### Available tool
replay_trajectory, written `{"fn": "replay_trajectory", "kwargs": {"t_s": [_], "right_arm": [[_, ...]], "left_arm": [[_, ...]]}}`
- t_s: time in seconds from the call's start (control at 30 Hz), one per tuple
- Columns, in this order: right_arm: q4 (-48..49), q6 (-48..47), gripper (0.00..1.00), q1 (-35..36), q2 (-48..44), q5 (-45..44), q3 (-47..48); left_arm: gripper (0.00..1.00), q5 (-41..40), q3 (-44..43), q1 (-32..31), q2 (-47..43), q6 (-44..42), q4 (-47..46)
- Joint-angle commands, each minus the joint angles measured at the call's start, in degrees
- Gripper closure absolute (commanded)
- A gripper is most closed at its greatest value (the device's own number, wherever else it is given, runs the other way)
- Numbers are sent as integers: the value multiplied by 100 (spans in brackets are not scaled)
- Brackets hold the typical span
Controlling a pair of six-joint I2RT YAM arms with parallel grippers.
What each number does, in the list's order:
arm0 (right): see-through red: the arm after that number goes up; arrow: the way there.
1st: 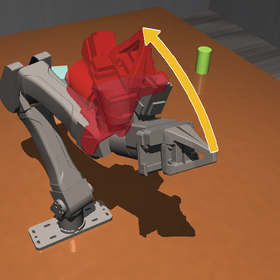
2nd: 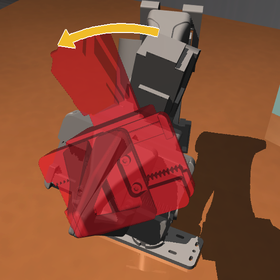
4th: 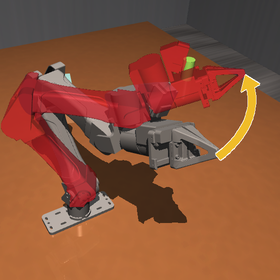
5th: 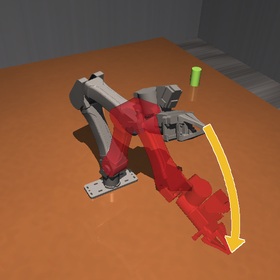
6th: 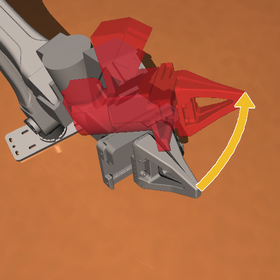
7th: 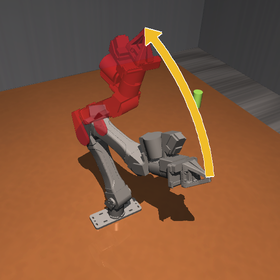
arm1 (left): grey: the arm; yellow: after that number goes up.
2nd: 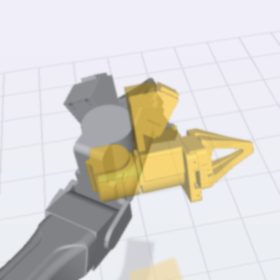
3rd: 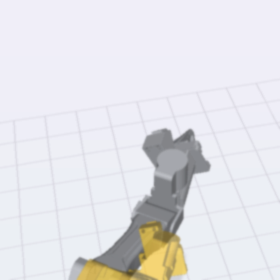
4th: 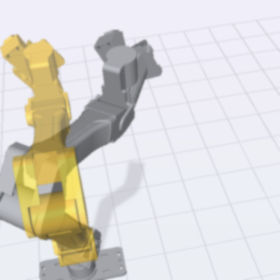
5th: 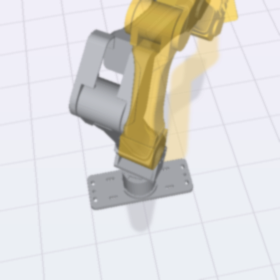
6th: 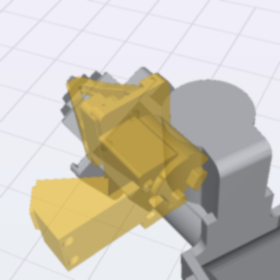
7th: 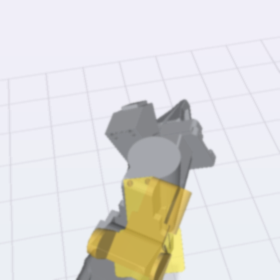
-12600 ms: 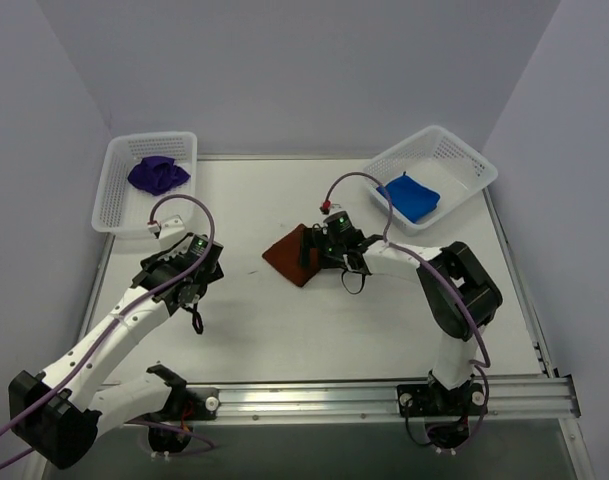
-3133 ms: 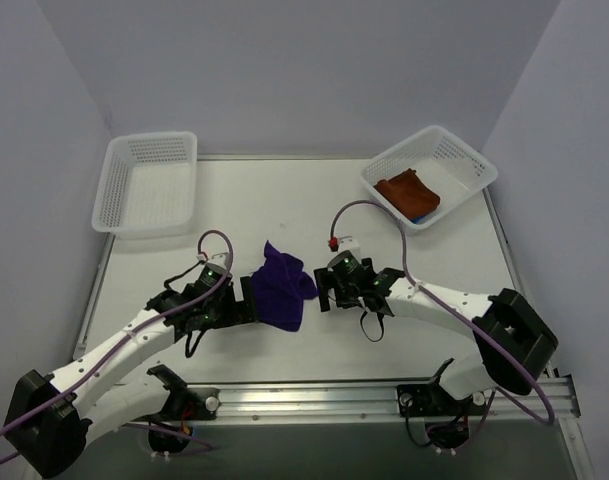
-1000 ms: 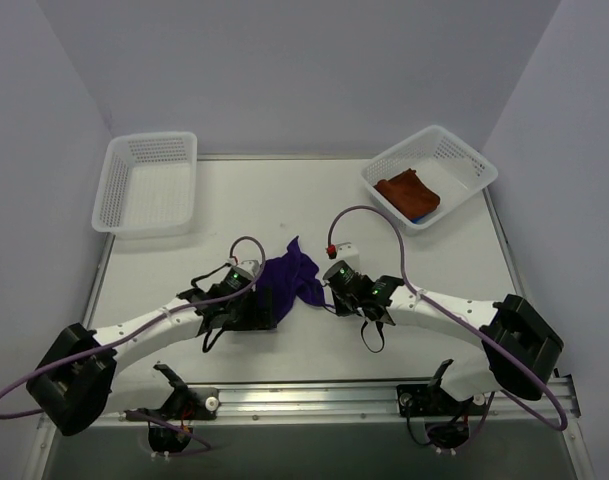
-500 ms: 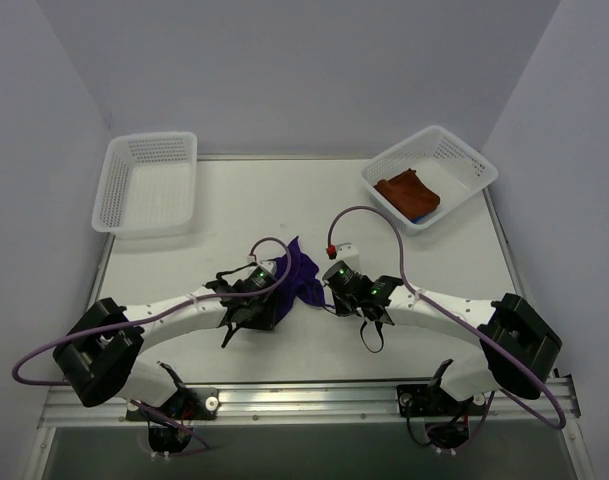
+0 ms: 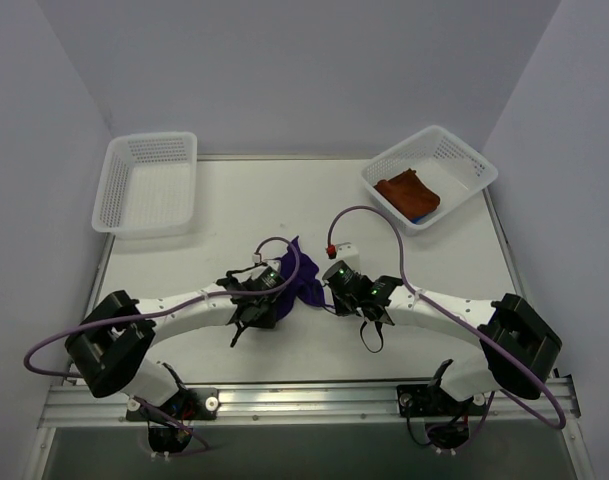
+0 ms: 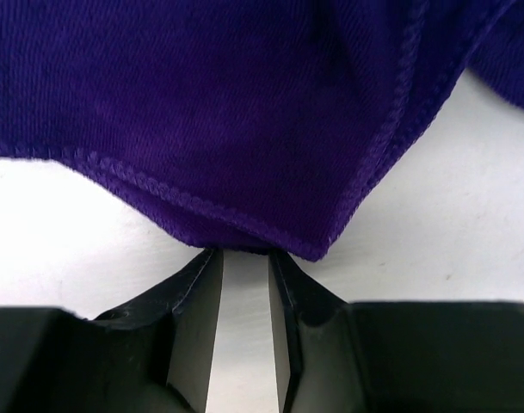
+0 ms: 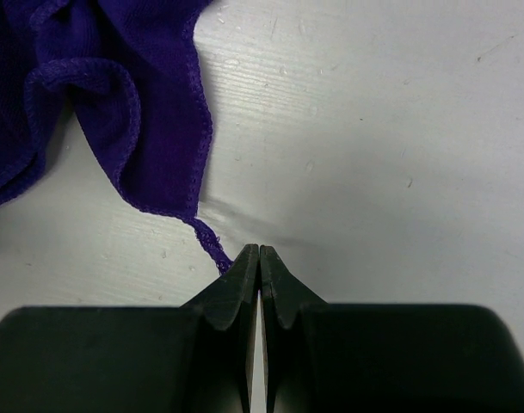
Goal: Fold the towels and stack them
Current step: Flatten out the crumpled towel
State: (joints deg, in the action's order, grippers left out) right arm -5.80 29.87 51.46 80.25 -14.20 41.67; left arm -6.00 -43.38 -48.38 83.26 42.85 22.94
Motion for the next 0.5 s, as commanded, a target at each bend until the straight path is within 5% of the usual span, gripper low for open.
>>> {"fn": "replay_trajectory", "kwargs": {"t_s": [0.0, 0.2, 0.47], "right_arm": [[9, -25, 100, 39, -88, -242, -18], [-9, -34, 100, 31, -158, -268, -71], [27, -42, 100, 31, -115, -250, -98]], "left_arm": [[74, -86, -101, -22, 357, 171, -53], [75, 11, -277, -31, 428, 171, 202], [57, 46, -277, -163, -126, -31, 255]]}}
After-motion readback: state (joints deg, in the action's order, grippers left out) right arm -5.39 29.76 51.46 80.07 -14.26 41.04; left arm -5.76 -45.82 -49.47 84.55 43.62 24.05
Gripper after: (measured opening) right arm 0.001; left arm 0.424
